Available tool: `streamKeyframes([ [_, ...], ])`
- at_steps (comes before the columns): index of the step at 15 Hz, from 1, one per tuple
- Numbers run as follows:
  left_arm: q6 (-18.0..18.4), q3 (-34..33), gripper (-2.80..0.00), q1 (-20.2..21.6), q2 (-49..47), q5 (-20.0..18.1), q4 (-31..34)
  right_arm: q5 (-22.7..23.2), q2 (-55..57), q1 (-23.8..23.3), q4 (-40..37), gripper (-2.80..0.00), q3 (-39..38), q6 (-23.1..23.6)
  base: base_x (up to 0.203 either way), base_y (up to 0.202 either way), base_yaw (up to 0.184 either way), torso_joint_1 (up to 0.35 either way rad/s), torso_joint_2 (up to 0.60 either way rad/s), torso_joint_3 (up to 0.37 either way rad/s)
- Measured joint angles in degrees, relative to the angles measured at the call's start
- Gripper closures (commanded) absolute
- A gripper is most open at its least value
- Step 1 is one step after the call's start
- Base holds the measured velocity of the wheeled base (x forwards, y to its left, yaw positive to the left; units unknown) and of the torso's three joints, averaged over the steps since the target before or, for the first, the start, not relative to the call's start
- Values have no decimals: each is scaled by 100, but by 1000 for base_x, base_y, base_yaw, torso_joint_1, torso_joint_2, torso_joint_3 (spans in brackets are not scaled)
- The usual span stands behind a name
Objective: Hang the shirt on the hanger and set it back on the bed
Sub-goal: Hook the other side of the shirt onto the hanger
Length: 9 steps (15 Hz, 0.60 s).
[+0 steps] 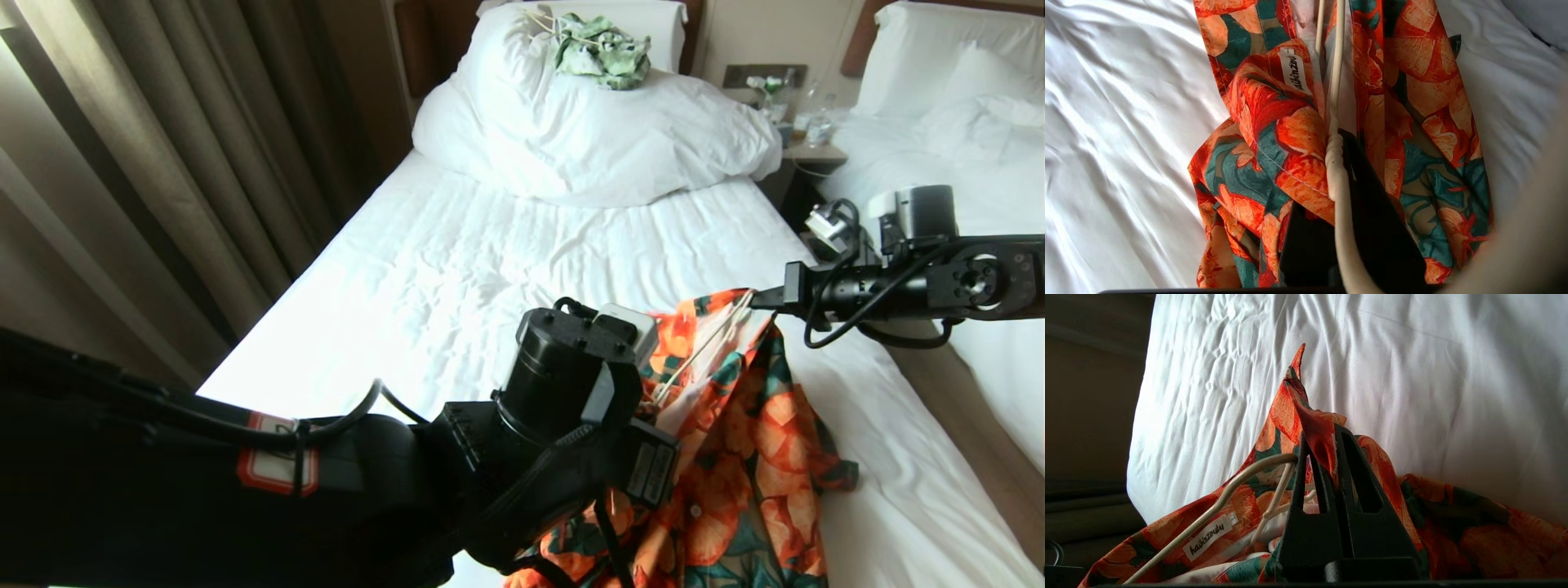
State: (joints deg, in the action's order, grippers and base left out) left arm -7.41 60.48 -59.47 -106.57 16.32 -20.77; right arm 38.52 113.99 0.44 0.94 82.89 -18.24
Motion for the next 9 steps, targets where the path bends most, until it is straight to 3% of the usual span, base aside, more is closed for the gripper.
streamKeyframes([
  [6,1,40,0,-115,-205,69,-11,-5,-239,7,183,0,-255,270,0,0,0,0,0,0],
  [9,0,41,0,-108,-255,65,-4,-2,-320,5,190,0,-420,619,0,0,0,0,0,0],
])
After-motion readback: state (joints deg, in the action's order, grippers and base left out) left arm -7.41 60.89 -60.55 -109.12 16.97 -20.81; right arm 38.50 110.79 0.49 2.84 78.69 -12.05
